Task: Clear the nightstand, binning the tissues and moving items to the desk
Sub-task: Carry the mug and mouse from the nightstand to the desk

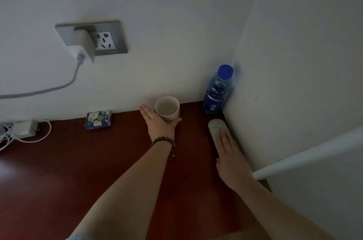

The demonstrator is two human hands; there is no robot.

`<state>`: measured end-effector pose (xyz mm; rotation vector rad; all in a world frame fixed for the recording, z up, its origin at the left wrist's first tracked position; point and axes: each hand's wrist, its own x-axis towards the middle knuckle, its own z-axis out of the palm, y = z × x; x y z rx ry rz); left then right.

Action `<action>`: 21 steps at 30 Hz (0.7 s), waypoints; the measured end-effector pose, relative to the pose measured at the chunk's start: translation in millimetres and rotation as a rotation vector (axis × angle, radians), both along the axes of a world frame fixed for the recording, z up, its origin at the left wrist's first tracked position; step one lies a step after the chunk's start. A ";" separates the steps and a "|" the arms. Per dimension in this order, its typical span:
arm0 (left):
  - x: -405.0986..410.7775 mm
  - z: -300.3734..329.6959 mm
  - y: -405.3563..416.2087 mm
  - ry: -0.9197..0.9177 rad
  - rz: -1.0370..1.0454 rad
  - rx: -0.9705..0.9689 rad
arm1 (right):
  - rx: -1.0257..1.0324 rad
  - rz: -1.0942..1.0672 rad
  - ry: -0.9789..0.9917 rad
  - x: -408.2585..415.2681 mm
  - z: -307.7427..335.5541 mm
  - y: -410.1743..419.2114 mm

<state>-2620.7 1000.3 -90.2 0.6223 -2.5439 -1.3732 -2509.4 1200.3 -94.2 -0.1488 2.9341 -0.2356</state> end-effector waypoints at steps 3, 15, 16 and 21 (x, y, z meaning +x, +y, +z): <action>-7.0 -1.3 -2.5 0.006 -0.021 -0.021 | 0.029 -0.017 0.008 -2.1 -0.6 -0.3; -16.3 -5.8 -11.1 0.046 -0.054 -0.048 | 0.096 -0.034 0.004 -4.0 -1.6 1.0; -15.6 -5.2 -11.6 0.041 -0.056 -0.057 | 0.093 -0.022 0.000 -4.3 -0.8 3.1; -12.4 -1.1 -14.6 0.016 0.012 -0.069 | 0.091 0.027 -0.016 -4.2 2.6 10.4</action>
